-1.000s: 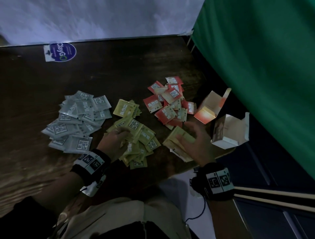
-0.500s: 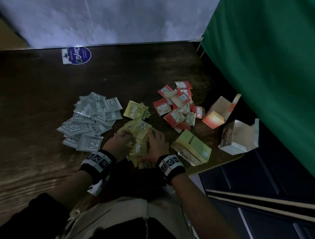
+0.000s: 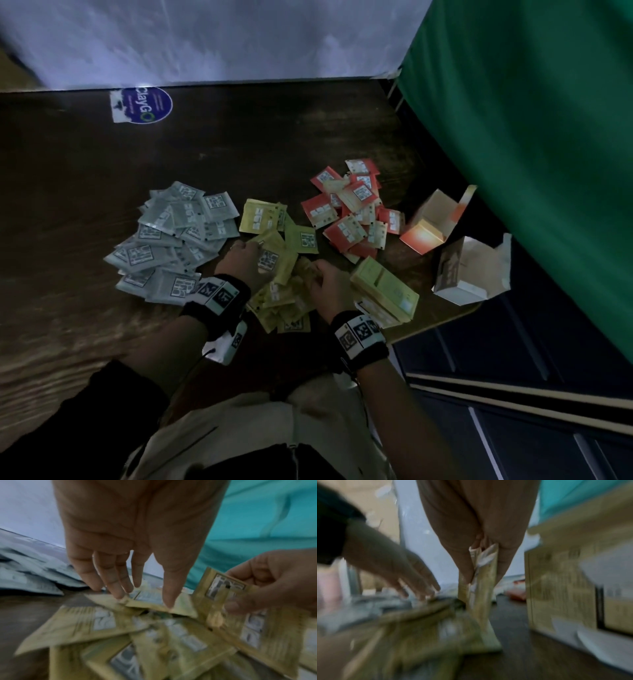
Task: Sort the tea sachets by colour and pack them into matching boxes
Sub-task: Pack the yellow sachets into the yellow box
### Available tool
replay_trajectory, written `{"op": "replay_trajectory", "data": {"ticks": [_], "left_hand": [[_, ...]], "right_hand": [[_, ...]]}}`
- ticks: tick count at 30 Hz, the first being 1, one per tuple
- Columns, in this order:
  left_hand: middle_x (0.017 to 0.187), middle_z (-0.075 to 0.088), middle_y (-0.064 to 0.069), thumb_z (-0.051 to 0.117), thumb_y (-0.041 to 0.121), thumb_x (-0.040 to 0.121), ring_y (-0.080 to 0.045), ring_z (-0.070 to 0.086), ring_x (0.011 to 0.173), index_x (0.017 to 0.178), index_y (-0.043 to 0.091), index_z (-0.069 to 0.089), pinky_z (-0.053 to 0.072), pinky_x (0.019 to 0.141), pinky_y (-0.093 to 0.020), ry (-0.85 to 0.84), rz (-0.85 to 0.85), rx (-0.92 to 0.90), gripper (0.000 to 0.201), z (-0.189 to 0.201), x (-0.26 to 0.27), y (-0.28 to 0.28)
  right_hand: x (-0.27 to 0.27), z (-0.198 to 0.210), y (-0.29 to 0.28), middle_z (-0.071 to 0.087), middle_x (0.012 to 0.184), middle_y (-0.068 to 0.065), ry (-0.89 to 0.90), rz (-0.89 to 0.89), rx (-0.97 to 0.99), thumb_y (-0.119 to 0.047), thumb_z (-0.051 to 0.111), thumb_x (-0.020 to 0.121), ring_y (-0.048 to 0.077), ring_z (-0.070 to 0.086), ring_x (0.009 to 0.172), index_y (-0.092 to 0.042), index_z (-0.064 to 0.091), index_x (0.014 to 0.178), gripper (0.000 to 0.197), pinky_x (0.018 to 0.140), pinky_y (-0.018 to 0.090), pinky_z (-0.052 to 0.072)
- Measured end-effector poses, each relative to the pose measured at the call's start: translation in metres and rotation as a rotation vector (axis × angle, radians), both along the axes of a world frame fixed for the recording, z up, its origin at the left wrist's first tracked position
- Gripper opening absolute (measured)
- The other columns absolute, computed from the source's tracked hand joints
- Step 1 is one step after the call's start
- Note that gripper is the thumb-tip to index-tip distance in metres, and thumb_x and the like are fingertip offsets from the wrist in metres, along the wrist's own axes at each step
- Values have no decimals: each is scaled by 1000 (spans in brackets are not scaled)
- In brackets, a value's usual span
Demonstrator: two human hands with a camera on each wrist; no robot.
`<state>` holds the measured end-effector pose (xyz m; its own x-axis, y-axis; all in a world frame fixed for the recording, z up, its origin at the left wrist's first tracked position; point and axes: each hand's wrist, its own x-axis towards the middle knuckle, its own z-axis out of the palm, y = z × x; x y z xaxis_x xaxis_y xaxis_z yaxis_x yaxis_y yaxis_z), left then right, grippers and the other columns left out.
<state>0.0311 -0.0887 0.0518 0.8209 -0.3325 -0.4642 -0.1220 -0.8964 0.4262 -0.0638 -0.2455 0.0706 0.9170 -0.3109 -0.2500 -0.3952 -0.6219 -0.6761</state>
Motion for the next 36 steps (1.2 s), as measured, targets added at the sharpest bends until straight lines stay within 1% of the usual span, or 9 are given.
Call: {"op": "replay_trajectory", "data": {"ticks": [4, 8, 13, 16, 19, 22, 27, 32, 36], "left_hand": [[132, 46, -14, 58, 40, 89, -30, 51, 116, 133, 12, 44, 46, 94, -41, -66, 81, -208, 53, 15, -4, 2], [116, 59, 0, 45, 40, 96, -17, 60, 101, 125, 16, 54, 49, 84, -33, 26, 108, -547, 39, 45, -12, -7], [101, 59, 1, 69, 21, 84, -2, 65, 74, 118, 15, 57, 53, 66, -14, 114, 92, -724, 36, 54, -12, -6], [105, 63, -2, 69, 19, 84, -13, 68, 80, 112, 13, 60, 56, 72, -24, 128, 123, -732, 30, 51, -10, -4], [97, 68, -1, 65, 21, 88, -12, 69, 74, 106, 15, 63, 57, 70, -27, 129, 244, -729, 19, 47, -6, 3], [92, 67, 0, 60, 17, 90, -5, 68, 70, 102, 14, 64, 57, 62, -18, 169, 341, -754, 13, 49, -1, 9], [106, 66, -11, 61, 12, 89, -22, 68, 87, 104, 6, 62, 60, 73, -36, 252, 449, -792, 16, 45, 0, 16], [102, 59, -10, 45, 9, 97, -24, 62, 88, 93, 11, 53, 57, 71, -33, 555, 528, -983, 10, 57, -8, 3], [110, 60, -19, 41, 6, 86, -32, 59, 99, 118, 0, 53, 52, 86, -43, 797, 554, -1132, 34, 55, -7, 5]], "right_hand": [[-5, 24, -5, 67, 97, 4, -156, -165, 78, -12, 65, 87, 18, 60, 89, -6, 64, 107, 21, 71, 23, 40], [-3, 40, -3, 66, 100, 0, -241, -234, 181, -27, 69, 86, 14, 60, 90, -12, 64, 110, 29, 75, 29, 49], [3, 34, 2, 67, 112, 5, -174, -362, 331, -34, 74, 81, 15, 64, 99, -12, 61, 113, 41, 84, 39, 55], [3, 30, 3, 67, 112, 5, -48, -409, 464, -38, 77, 77, 17, 66, 98, -17, 57, 117, 49, 84, 44, 57], [0, 29, 2, 66, 115, 6, 66, -362, 632, -22, 82, 72, 19, 66, 99, -13, 52, 123, 60, 86, 44, 57], [-3, 31, 1, 71, 103, 6, -11, -382, 516, -14, 84, 70, 18, 69, 91, -11, 61, 110, 47, 81, 43, 58], [8, 41, 8, 63, 81, -4, -501, -327, 43, -9, 80, 74, 0, 57, 71, -5, 70, 90, 19, 66, 16, 49], [14, 25, 26, 59, 85, 10, -583, 82, -177, 2, 75, 72, 19, 57, 75, -1, 71, 87, 16, 63, 25, 51], [16, 16, 30, 62, 87, 11, -638, 181, -103, 2, 72, 76, 22, 61, 78, 1, 73, 89, 14, 67, 29, 53]]}}
